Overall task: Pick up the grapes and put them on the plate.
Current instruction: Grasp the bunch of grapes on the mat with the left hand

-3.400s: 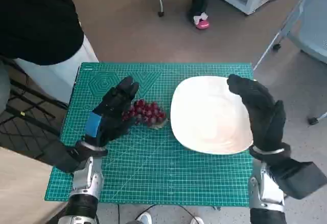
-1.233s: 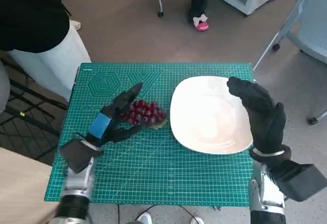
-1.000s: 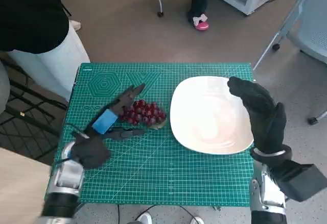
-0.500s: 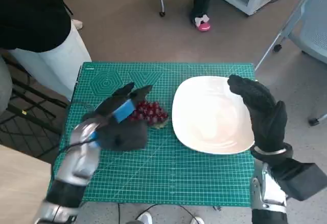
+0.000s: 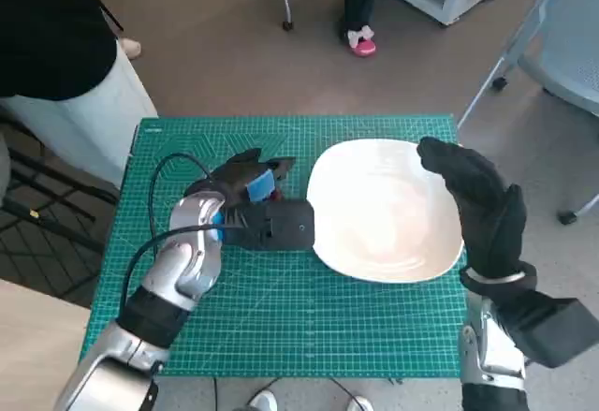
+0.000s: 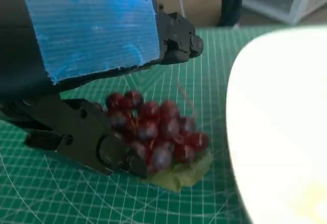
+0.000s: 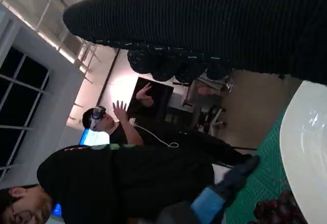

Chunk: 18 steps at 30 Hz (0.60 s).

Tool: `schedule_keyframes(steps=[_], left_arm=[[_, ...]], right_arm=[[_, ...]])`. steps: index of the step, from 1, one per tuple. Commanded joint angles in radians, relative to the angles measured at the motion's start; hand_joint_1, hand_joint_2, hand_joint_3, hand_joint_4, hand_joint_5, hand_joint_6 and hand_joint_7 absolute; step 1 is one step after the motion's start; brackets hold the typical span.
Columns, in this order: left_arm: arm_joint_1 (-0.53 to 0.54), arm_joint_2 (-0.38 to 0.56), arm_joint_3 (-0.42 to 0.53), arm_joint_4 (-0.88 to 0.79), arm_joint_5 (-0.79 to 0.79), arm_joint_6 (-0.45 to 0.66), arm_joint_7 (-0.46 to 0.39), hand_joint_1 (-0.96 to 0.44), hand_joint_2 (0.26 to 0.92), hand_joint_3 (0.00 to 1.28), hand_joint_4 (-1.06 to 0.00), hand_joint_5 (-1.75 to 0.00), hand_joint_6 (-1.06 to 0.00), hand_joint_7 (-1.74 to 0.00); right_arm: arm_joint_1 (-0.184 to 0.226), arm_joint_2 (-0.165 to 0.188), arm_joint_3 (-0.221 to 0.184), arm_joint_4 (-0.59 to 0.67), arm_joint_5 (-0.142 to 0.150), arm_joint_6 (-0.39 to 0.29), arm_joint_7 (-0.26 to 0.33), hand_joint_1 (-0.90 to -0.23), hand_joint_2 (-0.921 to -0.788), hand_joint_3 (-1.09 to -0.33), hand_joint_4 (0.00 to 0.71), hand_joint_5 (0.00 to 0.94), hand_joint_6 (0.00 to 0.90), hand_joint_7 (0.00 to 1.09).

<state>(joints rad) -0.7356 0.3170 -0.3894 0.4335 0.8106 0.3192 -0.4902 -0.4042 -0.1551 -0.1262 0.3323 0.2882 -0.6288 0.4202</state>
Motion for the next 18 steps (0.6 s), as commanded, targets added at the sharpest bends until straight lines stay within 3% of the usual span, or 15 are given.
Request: schedule_keyframes(steps=[1,18], left_arm=[[-0.017,0.005,-0.009,0.015,-0.019,-0.001,0.018,0.06,0.776,0.01,-0.03,0.0,-0.24,0.0],[-0.074,-0.014,-0.051,0.176,-0.037,-0.012,0.074,0.01,0.778,0.01,-0.03,0.0,-0.24,0.0]], right_arm=[[0.019,-0.004,-0.005,0.015,-0.012,-0.002,0.0,-0.642,-0.921,-0.879,0.38,0.001,0.013,0.47],[0.022,0.006,-0.003,0.018,-0.022,-0.004,-0.009,-0.642,-0.921,-0.878,0.38,0.001,0.014,0.47]])
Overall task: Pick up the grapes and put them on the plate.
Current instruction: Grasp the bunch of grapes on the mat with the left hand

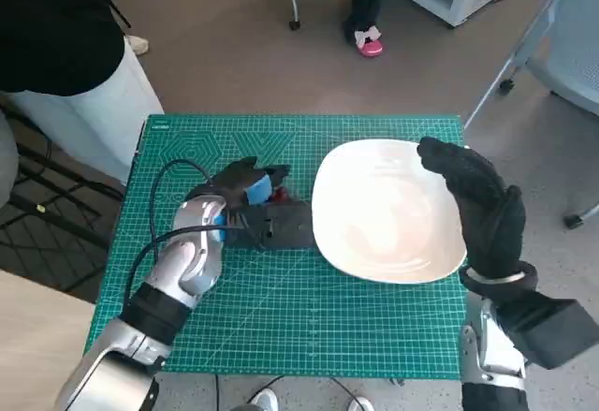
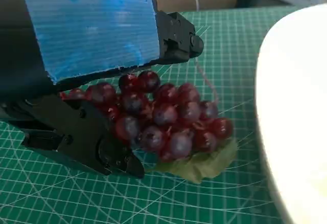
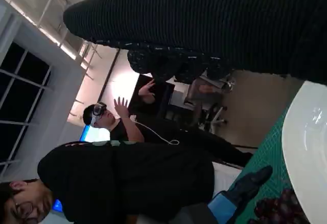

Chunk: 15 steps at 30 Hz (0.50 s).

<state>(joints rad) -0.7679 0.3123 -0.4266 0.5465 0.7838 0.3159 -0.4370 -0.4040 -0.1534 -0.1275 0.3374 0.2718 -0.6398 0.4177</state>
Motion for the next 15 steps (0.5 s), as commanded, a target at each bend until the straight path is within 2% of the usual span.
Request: schedule_keyframes(steps=[1,15], left_arm=[[-0.05,-0.014,-0.017,0.087,-0.012,-0.011,0.026,0.0,0.778,0.01,-0.03,0.0,-0.24,0.0],[-0.164,-0.089,-0.039,0.434,-0.067,-0.067,0.099,0.0,0.782,0.01,-0.05,-0.01,-0.25,0.0]], right_arm=[[0.022,0.005,-0.002,0.013,-0.006,0.007,-0.007,-0.642,-0.921,-0.878,0.38,0.001,0.014,0.47],[0.023,0.01,0.0,0.021,0.001,0.009,-0.001,-0.635,-0.921,-0.88,0.379,0.0,0.014,0.47]])
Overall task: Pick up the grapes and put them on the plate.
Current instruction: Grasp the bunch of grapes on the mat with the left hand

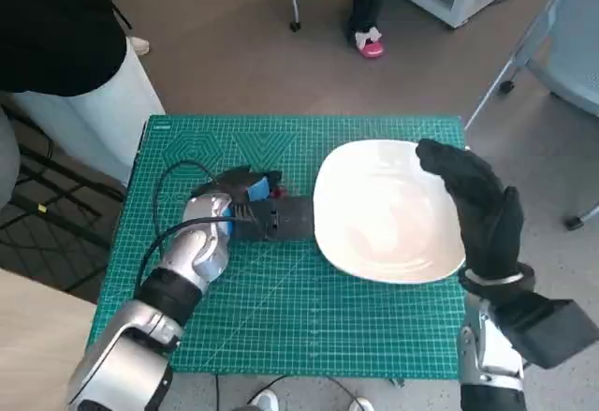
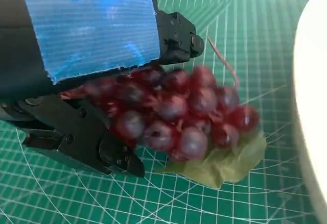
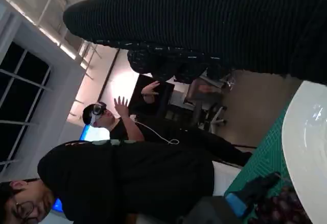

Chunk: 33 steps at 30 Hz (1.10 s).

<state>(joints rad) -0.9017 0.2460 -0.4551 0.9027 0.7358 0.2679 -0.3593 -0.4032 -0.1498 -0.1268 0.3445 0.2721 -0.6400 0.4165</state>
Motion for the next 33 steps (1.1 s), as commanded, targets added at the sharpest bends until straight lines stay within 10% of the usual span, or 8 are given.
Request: schedule_keyframes(steps=[1,29,33], left_arm=[[-0.035,-0.027,-0.013,0.094,-0.021,-0.023,0.025,0.01,0.782,0.01,-0.05,-0.01,-0.26,-0.01],[-0.09,-0.052,-0.048,0.244,-0.046,-0.09,0.097,0.01,0.796,0.01,-0.21,-0.03,-0.33,-0.01],[-0.089,-0.054,-0.074,0.255,-0.023,-0.107,0.145,0.2,0.868,0.1,-0.43,-0.75,-0.43,-0.03]], right_arm=[[0.022,0.006,0.0,0.013,0.001,0.01,0.0,-0.635,-0.921,-0.88,0.379,0.0,0.014,0.47],[0.028,0.006,0.002,0.003,0.013,0.026,0.005,-0.626,-0.921,-0.881,0.377,0.0,0.015,0.47],[0.028,0.006,0.002,0.0,0.013,0.028,0.005,-0.625,-0.921,-0.882,0.376,0.0,0.015,0.47]])
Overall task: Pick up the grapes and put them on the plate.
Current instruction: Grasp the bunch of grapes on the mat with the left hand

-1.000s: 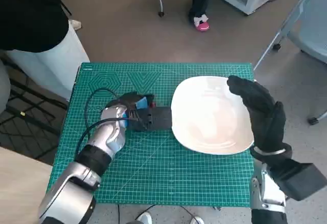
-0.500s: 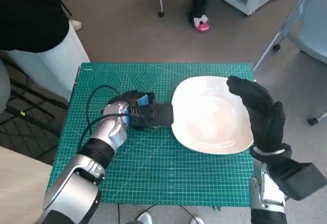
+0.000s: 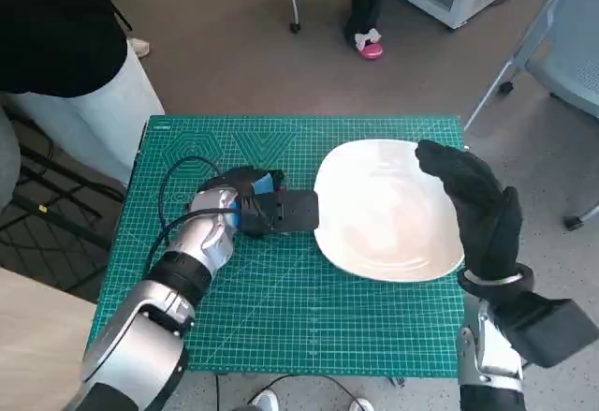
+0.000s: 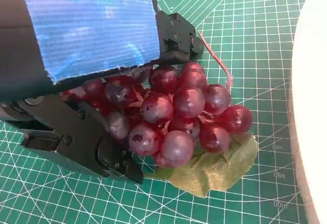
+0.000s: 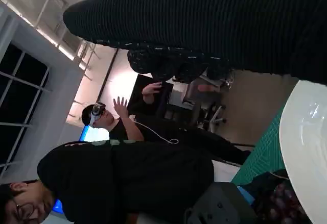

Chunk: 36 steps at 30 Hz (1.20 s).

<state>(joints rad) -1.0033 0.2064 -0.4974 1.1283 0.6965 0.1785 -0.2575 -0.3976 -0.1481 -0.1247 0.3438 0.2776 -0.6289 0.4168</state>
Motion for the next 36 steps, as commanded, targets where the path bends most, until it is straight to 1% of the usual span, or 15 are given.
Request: schedule_keyframes(steps=[1,2,3,4,6,7,9,12,16,23,36], left_arm=[[0.014,-0.014,-0.04,0.033,0.024,-0.023,0.059,0.26,0.886,0.13,-0.47,-0.97,-0.48,-0.04],[0.016,-0.013,-0.049,0.035,0.032,-0.028,0.076,0.29,0.897,0.15,-0.5,-1.11,-0.53,-0.06],[0.017,-0.011,-0.059,0.037,0.041,-0.034,0.094,0.28,0.905,0.17,-0.51,-1.19,-0.56,-0.18],[0.019,-0.01,-0.068,0.038,0.049,-0.038,0.111,0.25,0.909,0.18,-0.51,-1.24,-0.57,-0.34],[0.023,-0.006,-0.084,0.039,0.062,-0.047,0.137,0.14,0.916,0.2,-0.51,-1.34,-0.55,-0.75],[0.023,-0.004,-0.089,0.04,0.066,-0.05,0.145,0.1,0.917,0.2,-0.51,-1.37,-0.53,-0.87],[0.023,-0.001,-0.097,0.042,0.07,-0.055,0.154,0.05,0.919,0.21,-0.51,-1.43,-0.51,-1.04],[0.022,0.003,-0.101,0.04,0.066,-0.061,0.158,0.02,0.92,0.22,-0.5,-1.43,-0.5,-1.17],[0.021,0.008,-0.099,0.034,0.058,-0.065,0.153,0.0,0.921,0.22,-0.49,-1.39,-0.49,-1.27],[0.014,0.009,-0.097,0.036,0.048,-0.062,0.136,0.0,0.921,0.23,-0.48,-1.37,-0.48,-1.33],[0.006,0.012,-0.087,0.041,0.034,-0.066,0.125,0.0,0.921,0.24,-0.46,-1.42,-0.48,-1.3]], right_arm=[[0.022,0.004,-0.001,0.002,0.008,0.017,0.005,-0.625,-0.921,-0.882,0.376,0.0,0.015,0.47],[0.022,0.004,-0.001,0.002,0.008,0.017,0.006,-0.624,-0.921,-0.882,0.376,0.0,0.015,0.47],[0.022,0.003,-0.001,0.002,0.009,0.017,0.006,-0.624,-0.921,-0.882,0.376,0.0,0.015,0.47],[0.022,0.003,-0.001,0.002,0.009,0.018,0.006,-0.624,-0.921,-0.882,0.376,0.0,0.015,0.47],[0.022,0.002,-0.001,0.001,0.01,0.018,0.006,-0.623,-0.921,-0.882,0.376,0.0,0.015,0.47],[0.022,0.002,-0.001,0.001,0.01,0.019,0.006,-0.623,-0.921,-0.882,0.376,0.0,0.015,0.47],[0.021,0.002,-0.001,0.0,0.01,0.019,0.006,-0.623,-0.921,-0.882,0.376,0.0,0.015,0.47],[0.021,0.002,-0.001,0.0,0.009,0.019,0.005,-0.623,-0.921,-0.882,0.376,0.0,0.015,0.47],[0.019,0.002,-0.001,0.003,0.01,0.018,0.006,-0.623,-0.921,-0.882,0.376,0.0,0.015,0.47],[0.012,0.001,-0.003,0.01,0.011,0.019,0.006,-0.623,-0.921,-0.882,0.376,0.0,0.015,0.47],[0.004,0.003,-0.003,0.016,0.008,0.014,0.005,-0.623,-0.921,-0.882,0.377,0.0,0.015,0.47]])
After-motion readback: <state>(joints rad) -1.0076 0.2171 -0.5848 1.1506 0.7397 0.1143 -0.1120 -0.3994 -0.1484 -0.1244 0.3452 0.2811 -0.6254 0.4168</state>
